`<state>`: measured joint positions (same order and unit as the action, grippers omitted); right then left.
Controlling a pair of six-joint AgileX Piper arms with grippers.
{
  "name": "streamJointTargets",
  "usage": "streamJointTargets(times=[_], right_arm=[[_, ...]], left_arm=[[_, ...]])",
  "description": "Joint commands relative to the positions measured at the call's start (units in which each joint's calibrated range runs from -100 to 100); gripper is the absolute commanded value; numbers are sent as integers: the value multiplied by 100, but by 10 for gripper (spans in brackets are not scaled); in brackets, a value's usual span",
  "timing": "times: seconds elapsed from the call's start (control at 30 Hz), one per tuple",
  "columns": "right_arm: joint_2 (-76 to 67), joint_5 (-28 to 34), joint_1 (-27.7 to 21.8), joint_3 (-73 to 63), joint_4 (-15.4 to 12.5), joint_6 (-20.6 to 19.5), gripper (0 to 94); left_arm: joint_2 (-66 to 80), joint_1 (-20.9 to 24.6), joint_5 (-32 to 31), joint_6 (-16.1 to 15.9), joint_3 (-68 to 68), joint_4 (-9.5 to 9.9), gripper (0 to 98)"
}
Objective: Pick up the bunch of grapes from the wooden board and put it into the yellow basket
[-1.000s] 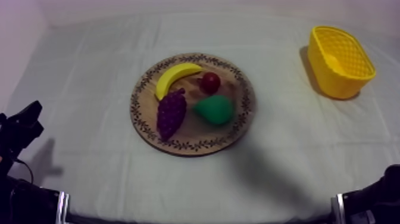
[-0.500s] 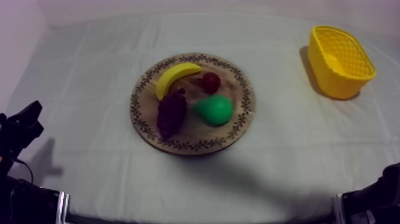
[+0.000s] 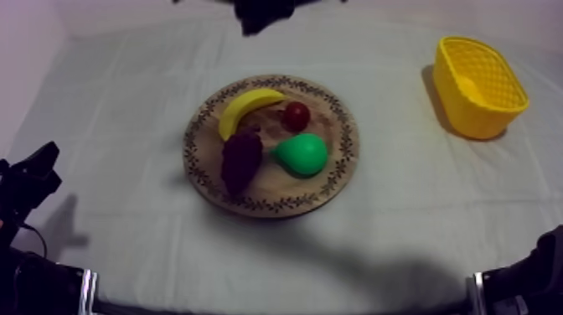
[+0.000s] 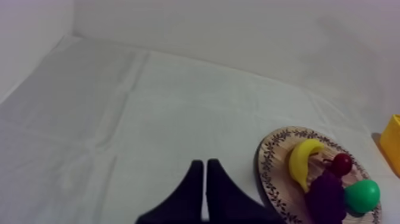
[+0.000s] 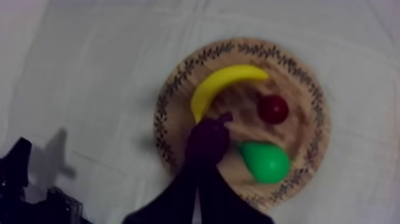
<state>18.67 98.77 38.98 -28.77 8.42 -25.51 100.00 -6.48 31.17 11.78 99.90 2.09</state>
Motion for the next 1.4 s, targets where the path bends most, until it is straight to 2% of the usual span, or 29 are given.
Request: streamJointTargets(times=[0.0, 0.3, 0.47, 0.57, 0.73, 0.83, 1.0, 1.37], right_arm=[[99, 18, 41, 139, -34, -77, 2], [579, 12, 170, 512, -199, -252, 5], [755, 3, 78, 592, -381, -293, 112], [807, -7, -13, 618, -522, -291, 296], [856, -20, -101, 578, -654, -242, 734], [899, -33, -112, 564, -719, -159, 855], [961, -240, -115, 676, -820, -87, 908], [1314, -1051, -169, 1130, -1152, -35, 923]], left_arm=[[0, 0, -5, 1, -2, 4, 1], [0, 0, -5, 1, -2, 4, 1], [0, 0, -5, 1, -2, 4, 1], [0, 0, -5, 1, -2, 4, 1], [0, 0, -5, 1, -2, 4, 1], [0, 0, -5, 1, -2, 4, 1], [0, 0, -5, 1, -2, 4, 1], [0, 0, -5, 1, -2, 4, 1]])
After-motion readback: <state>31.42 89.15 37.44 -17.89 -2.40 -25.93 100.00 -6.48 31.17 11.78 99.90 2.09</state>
